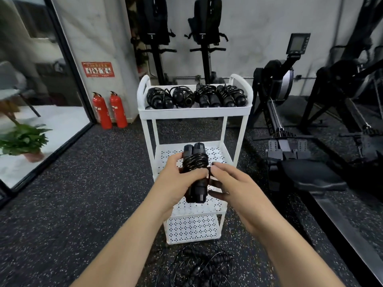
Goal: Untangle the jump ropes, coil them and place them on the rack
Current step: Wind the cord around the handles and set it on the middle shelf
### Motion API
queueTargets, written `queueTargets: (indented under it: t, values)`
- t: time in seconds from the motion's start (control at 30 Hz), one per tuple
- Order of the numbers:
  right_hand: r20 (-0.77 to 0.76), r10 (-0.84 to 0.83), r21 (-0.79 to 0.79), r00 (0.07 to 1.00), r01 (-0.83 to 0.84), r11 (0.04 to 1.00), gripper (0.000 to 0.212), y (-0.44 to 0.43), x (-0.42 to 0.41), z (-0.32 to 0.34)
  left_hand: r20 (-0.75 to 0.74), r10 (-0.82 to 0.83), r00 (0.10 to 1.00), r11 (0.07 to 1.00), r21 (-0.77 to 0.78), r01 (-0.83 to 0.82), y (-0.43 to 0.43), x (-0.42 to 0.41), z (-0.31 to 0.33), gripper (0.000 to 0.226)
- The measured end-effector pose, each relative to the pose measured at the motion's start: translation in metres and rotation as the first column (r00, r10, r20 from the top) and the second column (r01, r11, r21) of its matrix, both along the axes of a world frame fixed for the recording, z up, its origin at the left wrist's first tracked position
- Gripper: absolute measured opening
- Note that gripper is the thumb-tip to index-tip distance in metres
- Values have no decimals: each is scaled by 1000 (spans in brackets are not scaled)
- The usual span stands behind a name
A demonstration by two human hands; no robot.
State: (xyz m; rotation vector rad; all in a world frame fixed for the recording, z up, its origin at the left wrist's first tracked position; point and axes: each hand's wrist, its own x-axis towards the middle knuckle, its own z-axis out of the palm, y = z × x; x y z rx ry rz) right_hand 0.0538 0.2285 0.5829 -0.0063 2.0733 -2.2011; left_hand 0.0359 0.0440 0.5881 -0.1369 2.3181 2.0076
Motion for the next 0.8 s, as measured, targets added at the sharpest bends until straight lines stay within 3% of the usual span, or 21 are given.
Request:
queueTargets:
  t: [0.1,0.23,0.33,0.43,0.5,0.63,0.8]
  values:
    - [-32,-25,139,999,29,990,41,-5,-15,-7,33,99,995,994,-49,-97,-4,-27,-12,69]
    - [-151,29,465,988,45,884,41,-7,-50,-25,21,191,981,936,-304,-176,-11,-72,-28,70]
    - [-198,150,726,969,42,686,46,-8,-85,-43,-18,209,978,870,-453,-194,-12,-104,-38,71]
    - [-179,276,921,944,62,384,53,-4,-113,-69,-58,188,980,818,-543,-189,-11,-135,-47,67]
    - [-172,337,966,926,91,242,57,1,-125,-85,-53,193,980,771,-609,-185,-12,-153,-54,69]
    - [-179,417,983,891,147,110,63,9,-141,-109,20,156,988,615,-785,-81,-11,-180,-73,88]
    - [-206,440,978,874,165,131,79,17,-147,-135,59,171,984,424,-905,-20,-19,-192,-94,70]
